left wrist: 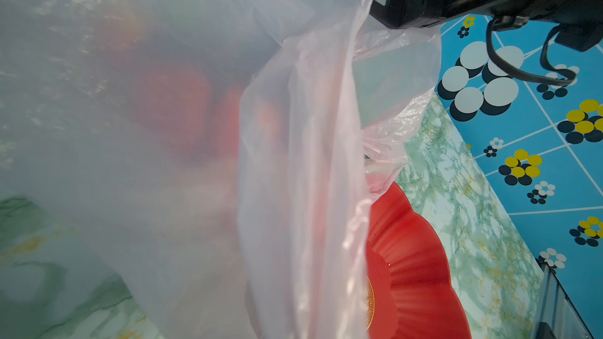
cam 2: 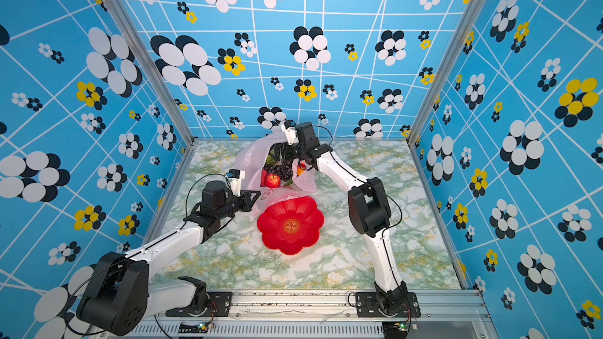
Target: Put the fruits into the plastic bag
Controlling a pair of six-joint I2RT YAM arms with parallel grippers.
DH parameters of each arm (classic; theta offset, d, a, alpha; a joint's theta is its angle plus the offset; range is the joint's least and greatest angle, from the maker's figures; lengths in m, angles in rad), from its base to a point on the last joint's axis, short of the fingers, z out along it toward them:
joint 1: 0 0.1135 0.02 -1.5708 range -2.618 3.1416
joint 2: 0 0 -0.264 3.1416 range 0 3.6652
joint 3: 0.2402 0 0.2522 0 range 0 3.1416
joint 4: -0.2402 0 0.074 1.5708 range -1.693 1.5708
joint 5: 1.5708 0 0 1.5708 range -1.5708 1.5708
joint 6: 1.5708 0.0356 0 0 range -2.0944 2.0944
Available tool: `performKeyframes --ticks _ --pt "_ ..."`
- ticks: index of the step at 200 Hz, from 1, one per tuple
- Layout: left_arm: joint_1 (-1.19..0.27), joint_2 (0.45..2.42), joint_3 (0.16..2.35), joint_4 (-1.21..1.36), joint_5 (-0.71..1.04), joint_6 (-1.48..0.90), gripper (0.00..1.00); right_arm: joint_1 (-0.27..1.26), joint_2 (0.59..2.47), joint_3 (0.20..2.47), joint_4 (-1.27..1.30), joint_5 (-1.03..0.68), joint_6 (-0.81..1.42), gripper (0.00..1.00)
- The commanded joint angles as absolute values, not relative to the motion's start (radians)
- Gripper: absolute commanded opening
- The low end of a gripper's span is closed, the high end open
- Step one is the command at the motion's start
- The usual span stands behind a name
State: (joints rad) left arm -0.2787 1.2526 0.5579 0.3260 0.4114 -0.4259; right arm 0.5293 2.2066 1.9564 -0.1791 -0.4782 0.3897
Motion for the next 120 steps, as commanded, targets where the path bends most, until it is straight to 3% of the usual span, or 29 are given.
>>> performKeyframes --ticks 1,56,120 --pt "-0.27 1.227 0.539 0.348 0.41 -0.428 0.0 0.523 2.123 1.943 -0.207 -0.619 0.563 0.99" --pt "-0.271 1.242 0.553 0.333 0.406 -0.43 0.0 0.523 1.976 1.778 -0.267 -0.7 0.581 0.99" --pt "-0.271 1.265 0.571 0.315 0.404 -0.429 0.0 0.52 1.865 1.708 -0.415 -0.527 0.409 0.99"
